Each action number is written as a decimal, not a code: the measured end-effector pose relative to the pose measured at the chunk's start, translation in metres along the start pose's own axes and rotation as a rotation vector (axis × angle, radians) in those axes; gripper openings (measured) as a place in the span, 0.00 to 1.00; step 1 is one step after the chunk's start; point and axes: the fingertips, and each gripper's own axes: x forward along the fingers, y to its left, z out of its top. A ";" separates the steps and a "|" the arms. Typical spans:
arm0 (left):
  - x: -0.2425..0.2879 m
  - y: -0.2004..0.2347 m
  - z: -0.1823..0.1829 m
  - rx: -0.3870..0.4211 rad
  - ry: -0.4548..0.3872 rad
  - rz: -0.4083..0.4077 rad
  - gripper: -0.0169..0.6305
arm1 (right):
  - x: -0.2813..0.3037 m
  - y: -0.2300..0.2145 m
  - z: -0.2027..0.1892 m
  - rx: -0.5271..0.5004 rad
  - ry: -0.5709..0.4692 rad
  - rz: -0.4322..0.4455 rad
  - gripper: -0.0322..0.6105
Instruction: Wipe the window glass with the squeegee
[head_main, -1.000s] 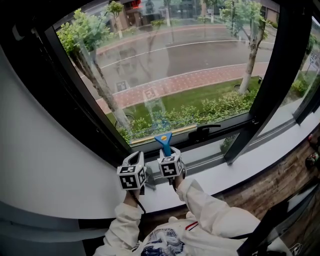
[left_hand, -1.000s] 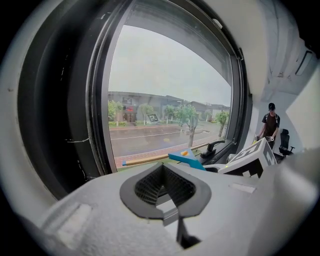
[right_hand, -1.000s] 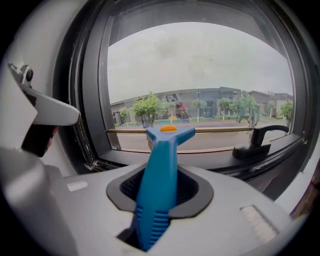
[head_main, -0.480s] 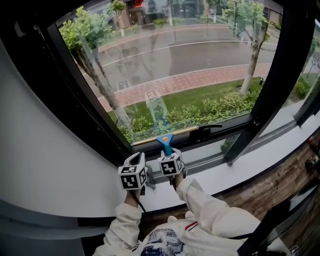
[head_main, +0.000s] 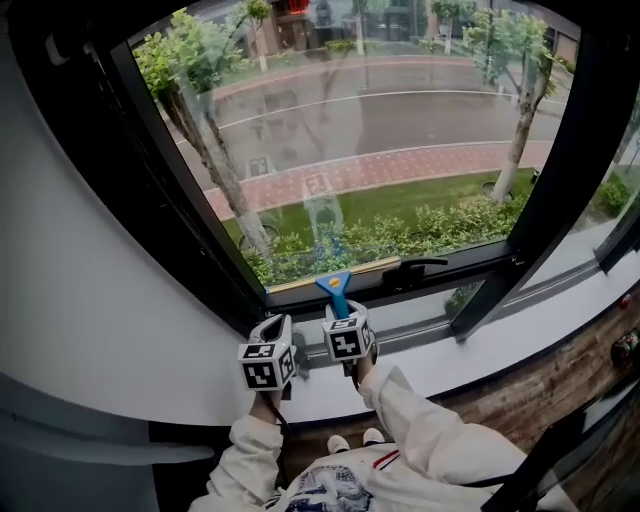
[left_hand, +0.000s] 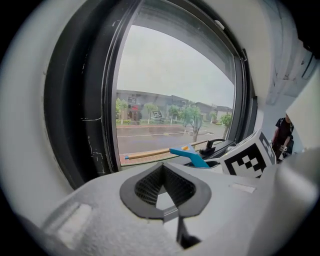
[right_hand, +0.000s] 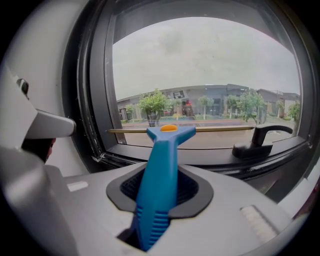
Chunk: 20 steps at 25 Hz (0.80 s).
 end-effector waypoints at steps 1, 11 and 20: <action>-0.003 -0.003 -0.002 -0.005 -0.006 0.001 0.03 | -0.007 0.000 0.001 -0.011 -0.012 0.008 0.23; -0.074 -0.066 -0.065 0.027 -0.081 0.016 0.03 | -0.128 -0.051 -0.041 0.036 -0.103 0.062 0.23; -0.143 -0.108 -0.103 0.063 -0.148 0.002 0.03 | -0.241 -0.067 -0.114 0.092 -0.087 0.002 0.23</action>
